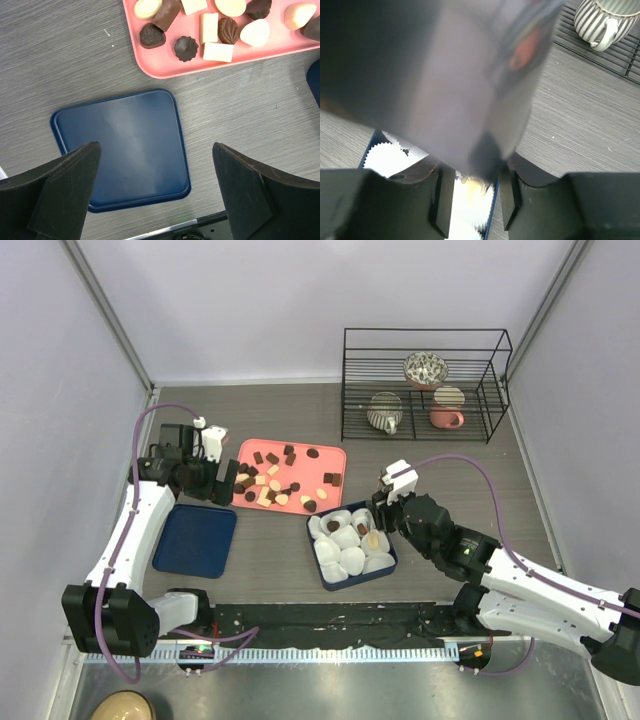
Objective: Pack the chocolate
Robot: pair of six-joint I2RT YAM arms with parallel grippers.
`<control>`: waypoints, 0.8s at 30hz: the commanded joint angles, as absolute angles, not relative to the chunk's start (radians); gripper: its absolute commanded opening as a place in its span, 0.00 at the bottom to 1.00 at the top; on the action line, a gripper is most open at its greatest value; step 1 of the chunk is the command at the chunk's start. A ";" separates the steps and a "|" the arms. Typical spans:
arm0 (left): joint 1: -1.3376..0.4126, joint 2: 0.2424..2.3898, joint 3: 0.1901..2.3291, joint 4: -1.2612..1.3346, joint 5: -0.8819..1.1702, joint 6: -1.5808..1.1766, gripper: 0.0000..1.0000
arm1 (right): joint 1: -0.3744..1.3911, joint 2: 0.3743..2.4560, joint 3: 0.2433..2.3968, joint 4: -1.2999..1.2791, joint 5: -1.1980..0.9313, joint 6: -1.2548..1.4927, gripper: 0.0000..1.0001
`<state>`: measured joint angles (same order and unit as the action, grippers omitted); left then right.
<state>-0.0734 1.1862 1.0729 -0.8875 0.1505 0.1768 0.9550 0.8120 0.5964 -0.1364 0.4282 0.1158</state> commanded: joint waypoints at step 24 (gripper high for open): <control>-0.072 1.193 1.092 -0.831 0.172 0.179 1.00 | 0.827 1.284 0.934 0.392 0.282 -0.045 0.30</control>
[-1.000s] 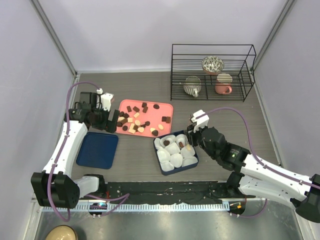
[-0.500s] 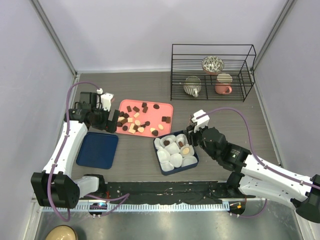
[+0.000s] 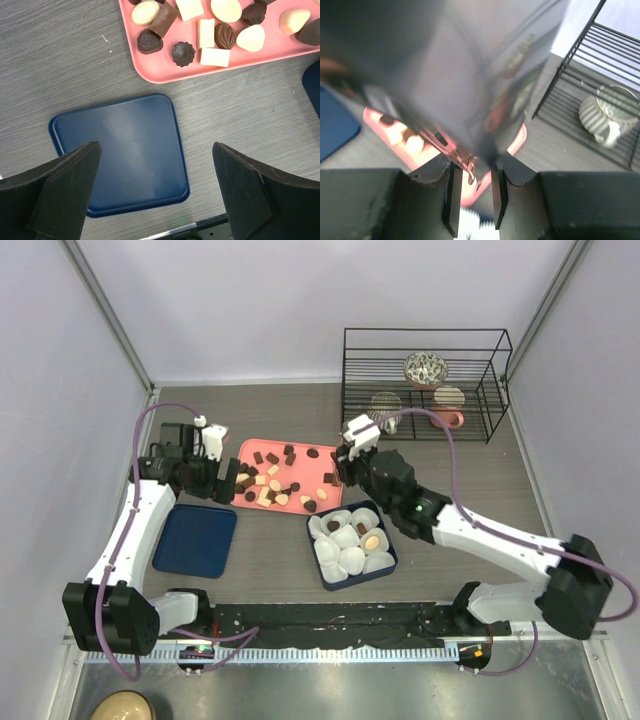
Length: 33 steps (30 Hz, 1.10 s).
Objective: Pack the chocolate
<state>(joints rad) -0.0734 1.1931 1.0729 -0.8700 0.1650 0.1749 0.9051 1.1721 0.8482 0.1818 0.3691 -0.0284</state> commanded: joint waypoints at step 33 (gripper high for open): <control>-0.071 1.160 1.068 -0.842 0.140 0.207 1.00 | 0.680 1.933 1.304 0.561 0.163 -0.038 0.47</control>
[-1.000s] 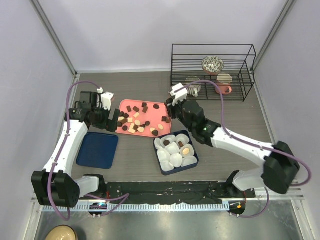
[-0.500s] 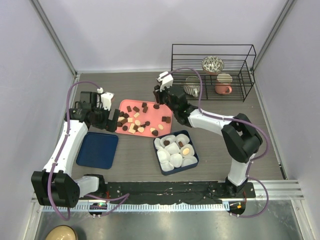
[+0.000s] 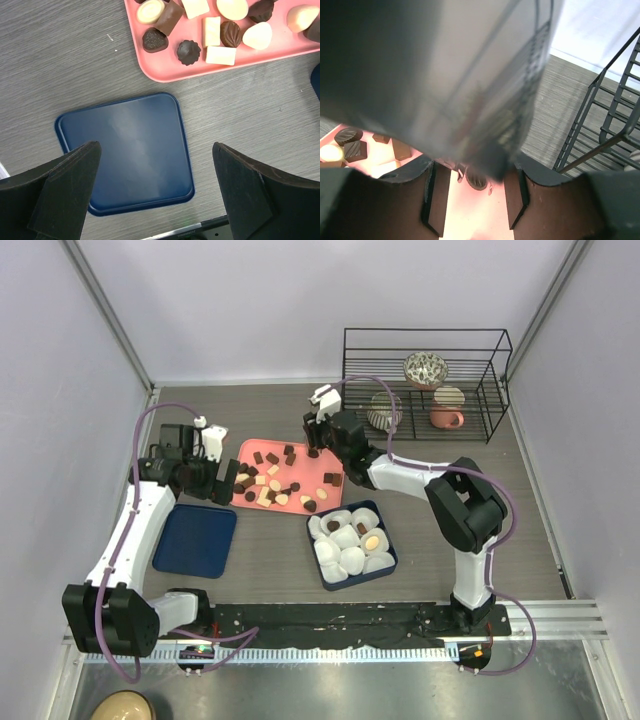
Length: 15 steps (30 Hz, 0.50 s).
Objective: Pack the chocolate
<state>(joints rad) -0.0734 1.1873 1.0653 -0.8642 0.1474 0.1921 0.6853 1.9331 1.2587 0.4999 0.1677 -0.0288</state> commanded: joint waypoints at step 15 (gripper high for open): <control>-0.071 1.157 1.057 -0.841 0.133 0.212 1.00 | 0.676 1.986 1.299 0.569 0.138 -0.041 0.46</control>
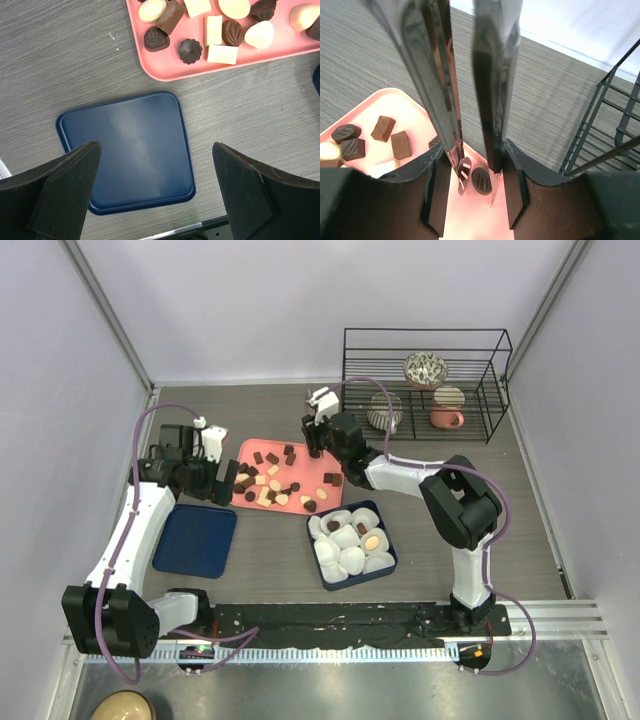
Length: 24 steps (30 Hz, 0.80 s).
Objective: Pack the chocolate
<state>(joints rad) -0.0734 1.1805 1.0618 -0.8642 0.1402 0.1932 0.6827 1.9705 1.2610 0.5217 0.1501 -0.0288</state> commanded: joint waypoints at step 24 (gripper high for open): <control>-0.071 1.143 1.058 -0.865 0.144 0.212 0.99 | 0.673 1.821 1.174 0.614 0.115 -0.078 0.19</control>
<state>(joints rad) -0.0734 1.1736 1.0550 -0.8658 0.1394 0.1955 0.6720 1.9678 1.2419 0.5640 0.1070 -0.0685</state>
